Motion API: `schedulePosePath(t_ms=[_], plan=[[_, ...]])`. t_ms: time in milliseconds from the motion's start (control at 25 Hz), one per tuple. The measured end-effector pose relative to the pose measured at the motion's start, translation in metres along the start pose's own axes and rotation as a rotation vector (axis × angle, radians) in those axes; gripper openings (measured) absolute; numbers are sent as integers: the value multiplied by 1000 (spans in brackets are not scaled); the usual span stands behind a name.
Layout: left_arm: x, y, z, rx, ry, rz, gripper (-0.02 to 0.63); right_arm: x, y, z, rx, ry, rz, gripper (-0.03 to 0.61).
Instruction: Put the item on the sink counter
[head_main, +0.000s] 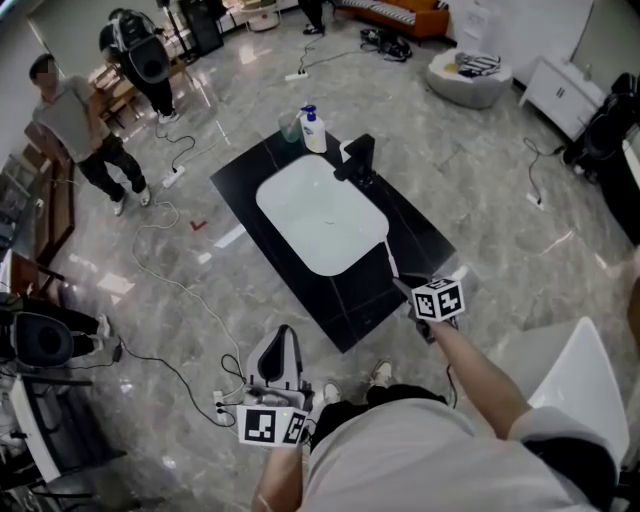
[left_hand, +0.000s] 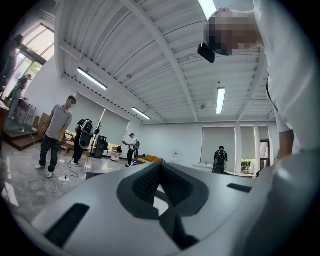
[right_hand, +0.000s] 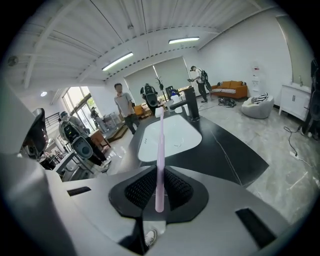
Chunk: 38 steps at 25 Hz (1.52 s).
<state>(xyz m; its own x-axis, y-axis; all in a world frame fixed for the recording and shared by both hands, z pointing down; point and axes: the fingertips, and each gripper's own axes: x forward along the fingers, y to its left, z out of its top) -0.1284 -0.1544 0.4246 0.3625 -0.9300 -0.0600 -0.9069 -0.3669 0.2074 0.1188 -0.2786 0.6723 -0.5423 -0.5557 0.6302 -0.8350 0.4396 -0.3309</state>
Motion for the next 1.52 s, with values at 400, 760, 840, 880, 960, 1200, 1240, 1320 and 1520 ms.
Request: schedulePosePath(t_ms=[400, 760, 840, 880, 960, 1200, 1240, 1320, 1520], plan=[[1, 1, 7, 13, -15, 19, 2, 20, -22, -29, 36, 91, -29, 69], [-4, -1, 4, 11, -2, 40, 2, 30, -41, -53, 18, 165, -79, 69], [-6, 0, 4, 12, 1, 47, 2, 33, -44, -55, 20, 176, -85, 69], [-6, 0, 4, 13, 2, 51, 2, 35, -45, -55, 21, 180, -87, 69], [-6, 1, 3, 13, 3, 57, 2, 39, -46, -55, 22, 186, -87, 69], [-7, 1, 1, 12, 2, 66, 2, 49, -50, -53, 20, 210, -99, 69], [-7, 1, 1, 12, 2, 68, 2, 50, -50, -53, 18, 218, -102, 69], [-6, 2, 1, 11, -3, 70, 2, 51, -51, -55, 15, 238, -108, 69], [-8, 4, 0, -1, -14, 78, 2, 54, -53, -61, 12, 281, -120, 69]])
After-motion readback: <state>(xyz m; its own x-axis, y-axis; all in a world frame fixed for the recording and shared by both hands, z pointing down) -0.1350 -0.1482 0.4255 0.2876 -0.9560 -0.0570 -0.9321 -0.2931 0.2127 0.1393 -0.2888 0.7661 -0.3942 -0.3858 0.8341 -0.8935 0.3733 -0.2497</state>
